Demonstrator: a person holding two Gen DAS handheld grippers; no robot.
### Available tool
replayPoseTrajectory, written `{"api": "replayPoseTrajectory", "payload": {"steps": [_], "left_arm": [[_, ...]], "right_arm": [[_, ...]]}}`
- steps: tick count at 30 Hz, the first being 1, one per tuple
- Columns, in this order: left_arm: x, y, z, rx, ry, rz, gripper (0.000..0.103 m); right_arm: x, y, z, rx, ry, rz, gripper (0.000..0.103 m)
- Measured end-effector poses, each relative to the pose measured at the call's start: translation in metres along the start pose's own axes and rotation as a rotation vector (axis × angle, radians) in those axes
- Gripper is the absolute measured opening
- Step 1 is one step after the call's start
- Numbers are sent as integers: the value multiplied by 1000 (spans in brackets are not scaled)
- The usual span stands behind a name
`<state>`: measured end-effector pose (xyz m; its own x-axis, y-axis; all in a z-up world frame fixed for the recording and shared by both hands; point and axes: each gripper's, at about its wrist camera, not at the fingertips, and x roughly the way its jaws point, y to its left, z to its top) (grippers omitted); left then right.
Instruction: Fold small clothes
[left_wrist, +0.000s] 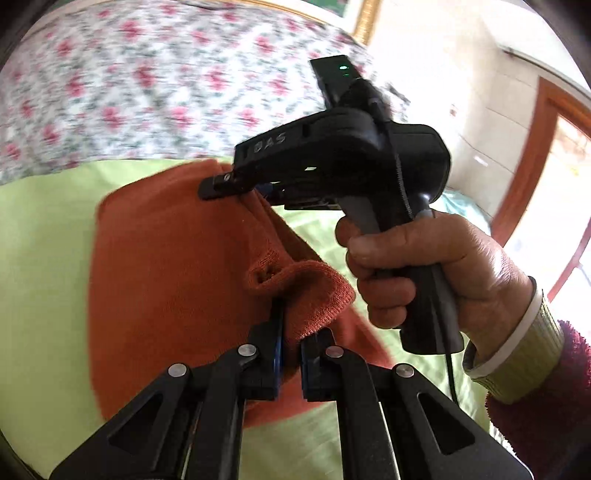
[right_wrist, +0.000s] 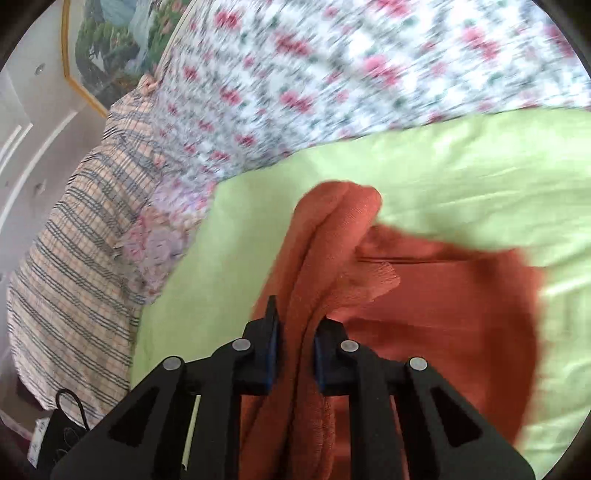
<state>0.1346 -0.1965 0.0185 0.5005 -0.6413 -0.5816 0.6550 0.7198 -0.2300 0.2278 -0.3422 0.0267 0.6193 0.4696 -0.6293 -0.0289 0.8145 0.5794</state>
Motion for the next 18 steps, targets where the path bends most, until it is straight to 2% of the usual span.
{"api": "replayPoseTrajectory", "payload": {"steps": [2,7,14,18], "left_arm": [[23,-15,-5,17,40,-25,6],[62,-29,-23,38,127,-40,6],[71,-28,-29,29,150,-58,7],[80,-26,-27,16,195,-70,10]], "right_arm": [[-11,-21,-5,16,-2,-62,17],[-18,-79,-26,104,24,-130,17],[-17,-94,-39,95,18,-162,17],[-11,-99,-43,106,17,-207,19]]}}
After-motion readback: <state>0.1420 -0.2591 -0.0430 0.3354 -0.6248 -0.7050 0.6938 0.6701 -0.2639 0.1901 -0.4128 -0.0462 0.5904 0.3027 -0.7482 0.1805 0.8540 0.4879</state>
